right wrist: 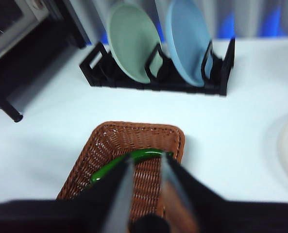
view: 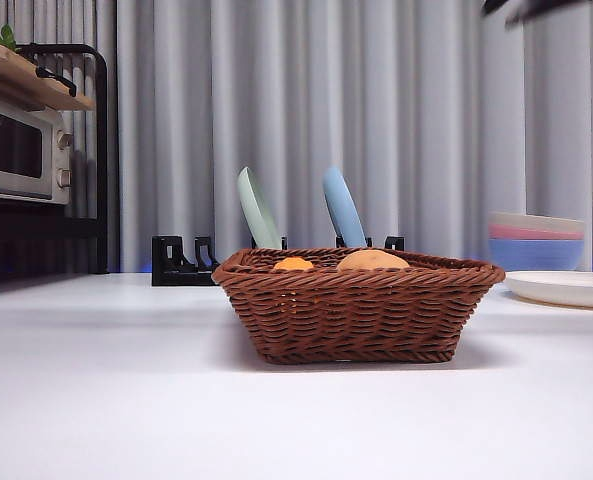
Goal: Pick up the basket,pick up the corn from the table,pick up the potato from the table,pick up the cucumber from the table,put all items into the basket
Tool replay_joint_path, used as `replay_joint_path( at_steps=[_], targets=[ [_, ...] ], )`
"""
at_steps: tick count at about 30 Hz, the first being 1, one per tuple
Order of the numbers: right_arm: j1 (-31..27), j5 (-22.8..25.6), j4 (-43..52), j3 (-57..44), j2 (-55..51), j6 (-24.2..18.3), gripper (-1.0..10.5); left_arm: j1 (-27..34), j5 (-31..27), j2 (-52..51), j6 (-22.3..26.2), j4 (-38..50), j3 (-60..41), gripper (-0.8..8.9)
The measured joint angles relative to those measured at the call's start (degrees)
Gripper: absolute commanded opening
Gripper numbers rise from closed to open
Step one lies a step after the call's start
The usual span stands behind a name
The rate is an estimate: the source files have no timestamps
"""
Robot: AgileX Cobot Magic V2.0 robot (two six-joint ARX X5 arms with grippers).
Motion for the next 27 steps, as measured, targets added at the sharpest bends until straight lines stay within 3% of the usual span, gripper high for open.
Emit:
replay_joint_path(
  at_steps=[3,8,13,16,19,23,27],
  targets=[
    [0.0,0.9,-2.3,0.0,-3.7,-2.3,-0.2,0.0,0.2,-6.7,0.0,7.5,-9.7,-0.08],
    [2.5,8.8,-1.6,-2.4,-11.5,-5.3,-0.2,0.0,2.5,-19.4,-0.1,20.1,-28.5,-0.08],
    [6.3,17.7,2.3,-12.3,-22.0,-6.2,-0.2,0.0,3.4,-31.6,-3.2,24.8,-45.9,-0.08],
    [7.6,20.3,5.5,-20.7,-28.9,-6.1,-0.2,-0.4,3.4,-38.3,-5.0,26.5,-53.5,-0.08],
    [8.1,20.7,4.7,-27.5,-34.9,-4.2,-0.2,-0.7,3.4,-43.3,-6.1,25.9,-56.8,-0.03],
    [8.2,25.2,0.7,-28.1,-36.1,3.1,-0.1,-0.7,2.2,-44.6,-6.6,25.4,-56.2,-0.03],
    [8.2,26.9,-1.9,-28.1,-36.0,6.8,0.0,-0.7,2.0,-43.9,-6.7,22.5,-56.2,-0.03]
  ],
)
